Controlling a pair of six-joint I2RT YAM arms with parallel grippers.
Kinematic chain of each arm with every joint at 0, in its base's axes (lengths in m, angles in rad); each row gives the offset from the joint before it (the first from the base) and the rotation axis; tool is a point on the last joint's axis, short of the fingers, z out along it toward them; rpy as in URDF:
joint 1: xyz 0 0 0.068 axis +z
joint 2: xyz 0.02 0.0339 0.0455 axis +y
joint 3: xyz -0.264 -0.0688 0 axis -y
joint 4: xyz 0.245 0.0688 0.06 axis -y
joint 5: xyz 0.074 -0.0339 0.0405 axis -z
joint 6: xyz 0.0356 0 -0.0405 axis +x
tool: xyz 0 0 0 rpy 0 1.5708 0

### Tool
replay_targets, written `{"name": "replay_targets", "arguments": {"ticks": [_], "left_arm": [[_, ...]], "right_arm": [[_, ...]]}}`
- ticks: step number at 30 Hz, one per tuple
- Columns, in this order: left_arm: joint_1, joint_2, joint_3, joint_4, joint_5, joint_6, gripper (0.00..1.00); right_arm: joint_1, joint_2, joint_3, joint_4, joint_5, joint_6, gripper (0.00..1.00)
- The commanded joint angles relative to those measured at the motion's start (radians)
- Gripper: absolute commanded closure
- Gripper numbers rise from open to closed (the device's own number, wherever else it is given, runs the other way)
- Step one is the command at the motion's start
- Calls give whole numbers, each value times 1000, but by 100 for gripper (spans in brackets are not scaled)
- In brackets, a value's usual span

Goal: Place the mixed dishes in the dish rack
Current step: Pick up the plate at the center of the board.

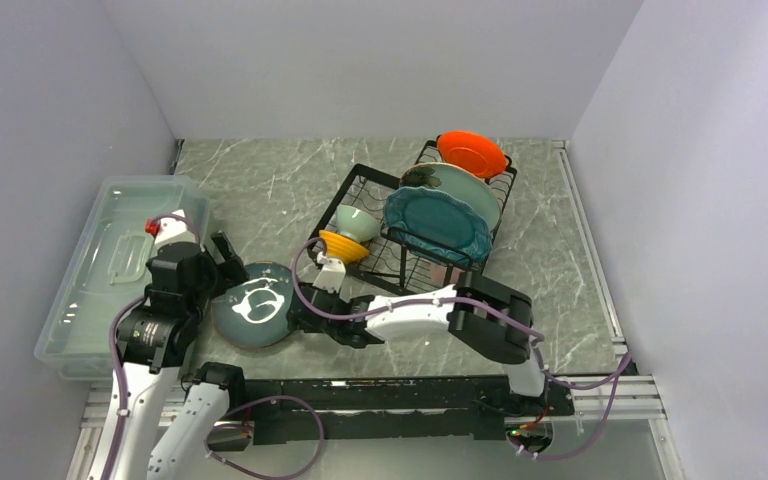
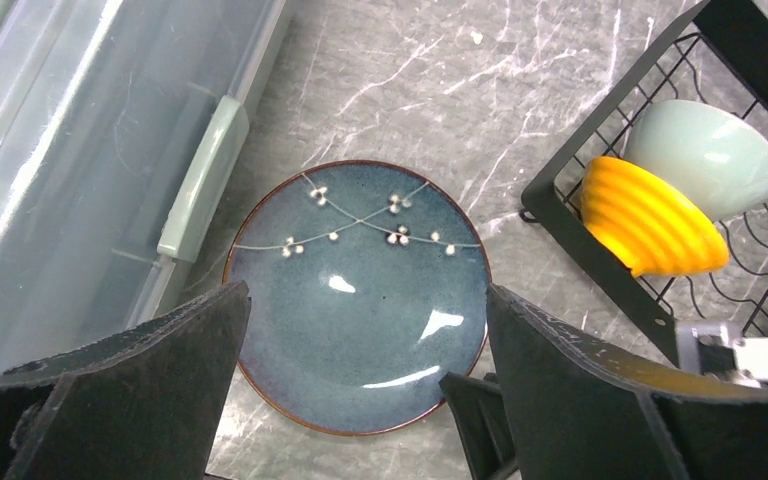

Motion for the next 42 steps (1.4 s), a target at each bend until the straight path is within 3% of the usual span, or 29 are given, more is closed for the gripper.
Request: {"name": "replay_targets", "arguments": {"ticks": [1, 7, 13, 19, 24, 25, 42], "left_arm": [[-3, -23, -2, 16, -14, 0, 5], [-3, -20, -2, 17, -7, 2, 5], [-3, -19, -3, 19, -5, 3, 5], [-3, -16, -3, 20, -6, 5, 5], [-3, -12, -3, 20, -8, 5, 5], [-2, -12, -3, 21, -9, 5, 5], [-3, -20, 4, 6, -47, -7, 4]], "right_arm": [[-31, 26, 4, 89, -35, 112, 43], [-50, 67, -29, 183, -56, 177, 43], [-58, 120, -32, 223, -80, 253, 50], [-63, 137, -60, 243, -73, 294, 68], [-63, 132, -81, 263, -74, 307, 98], [-63, 127, -87, 270, -73, 302, 100], [-46, -151, -151, 149, 76, 58, 100]]}}
